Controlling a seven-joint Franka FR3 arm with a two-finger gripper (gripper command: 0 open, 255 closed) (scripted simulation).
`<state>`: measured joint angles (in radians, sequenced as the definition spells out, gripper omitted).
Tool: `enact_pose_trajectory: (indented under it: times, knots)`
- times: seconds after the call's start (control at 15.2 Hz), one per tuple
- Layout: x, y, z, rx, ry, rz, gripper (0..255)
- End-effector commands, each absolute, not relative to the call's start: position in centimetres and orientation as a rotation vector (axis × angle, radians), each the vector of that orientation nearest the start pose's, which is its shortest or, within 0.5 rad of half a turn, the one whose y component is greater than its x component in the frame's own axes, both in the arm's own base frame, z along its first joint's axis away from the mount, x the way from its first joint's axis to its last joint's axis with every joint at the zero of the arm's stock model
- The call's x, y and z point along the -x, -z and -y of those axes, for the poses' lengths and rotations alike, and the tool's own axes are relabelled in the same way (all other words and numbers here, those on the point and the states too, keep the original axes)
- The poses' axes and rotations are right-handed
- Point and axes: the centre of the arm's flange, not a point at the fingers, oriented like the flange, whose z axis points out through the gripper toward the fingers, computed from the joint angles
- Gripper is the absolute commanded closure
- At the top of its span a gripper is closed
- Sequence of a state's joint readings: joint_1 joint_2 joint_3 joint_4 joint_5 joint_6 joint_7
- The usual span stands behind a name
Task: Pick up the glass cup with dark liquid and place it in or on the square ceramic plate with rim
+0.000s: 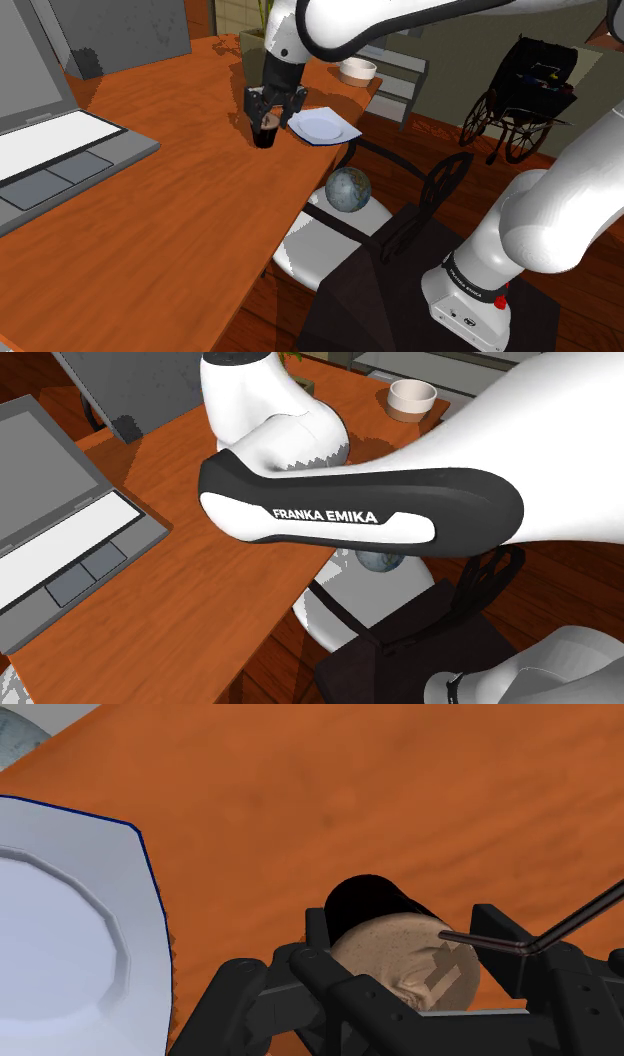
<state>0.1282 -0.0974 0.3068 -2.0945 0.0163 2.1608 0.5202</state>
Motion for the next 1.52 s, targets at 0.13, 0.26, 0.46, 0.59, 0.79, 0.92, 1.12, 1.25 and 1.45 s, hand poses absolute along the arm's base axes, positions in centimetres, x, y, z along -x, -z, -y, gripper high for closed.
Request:
enact_pose_trajectory:
  times: [0.13,0.26,0.46,0.59,0.79,0.92,1.12,1.25,1.45]
  knots:
    - [-48.8,-50.0,-23.2,3.07,0.228,-0.142,255]
    - [-48.8,-51.1,-23.2,3.07,0.228,-0.142,255]
    - [-48.8,-52.6,-23.2,3.07,0.228,-0.142,255]
    - [-48.8,-53.7,-23.2,3.07,0.228,-0.142,255]
    - [-48.9,-54.7,-21.9,3.07,0.228,-0.142,255]
    - [-49.3,-54.7,-19.3,3.07,0.228,-0.142,255]
    - [-49.8,-54.9,-15.3,3.07,0.228,-0.142,255]
    - [-50.1,-55.0,-12.7,3.07,0.228,-0.142,255]
    - [-50.6,-55.1,-8.8,3.07,0.228,-0.142,255]
